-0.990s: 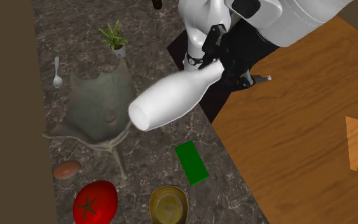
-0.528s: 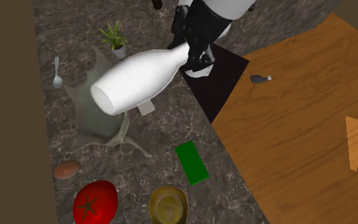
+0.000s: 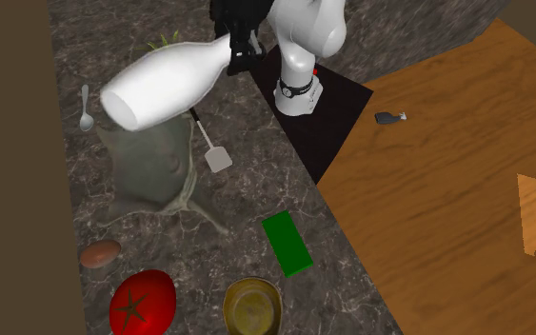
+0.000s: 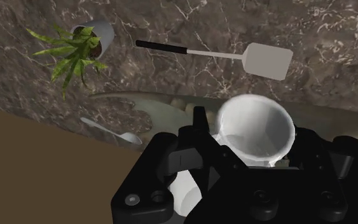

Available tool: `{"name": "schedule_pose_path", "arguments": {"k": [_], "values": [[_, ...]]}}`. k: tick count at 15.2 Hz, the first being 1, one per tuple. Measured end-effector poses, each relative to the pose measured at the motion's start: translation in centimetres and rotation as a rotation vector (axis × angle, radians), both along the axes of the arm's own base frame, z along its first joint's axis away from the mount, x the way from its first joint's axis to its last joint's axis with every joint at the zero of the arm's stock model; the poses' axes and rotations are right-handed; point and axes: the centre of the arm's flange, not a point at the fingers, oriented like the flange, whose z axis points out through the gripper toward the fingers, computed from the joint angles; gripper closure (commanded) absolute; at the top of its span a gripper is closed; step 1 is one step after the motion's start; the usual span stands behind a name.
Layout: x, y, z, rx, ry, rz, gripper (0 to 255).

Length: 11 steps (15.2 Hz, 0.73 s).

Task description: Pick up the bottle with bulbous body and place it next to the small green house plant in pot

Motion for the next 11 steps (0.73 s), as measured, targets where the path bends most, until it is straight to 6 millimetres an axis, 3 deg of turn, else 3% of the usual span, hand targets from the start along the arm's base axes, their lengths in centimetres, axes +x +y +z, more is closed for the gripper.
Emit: {"name": "schedule_pose_path", "arguments": {"k": [11], "values": [[-0.6, -14.3, 0.0, 0.000, 0.001, 0.000, 255]]}}
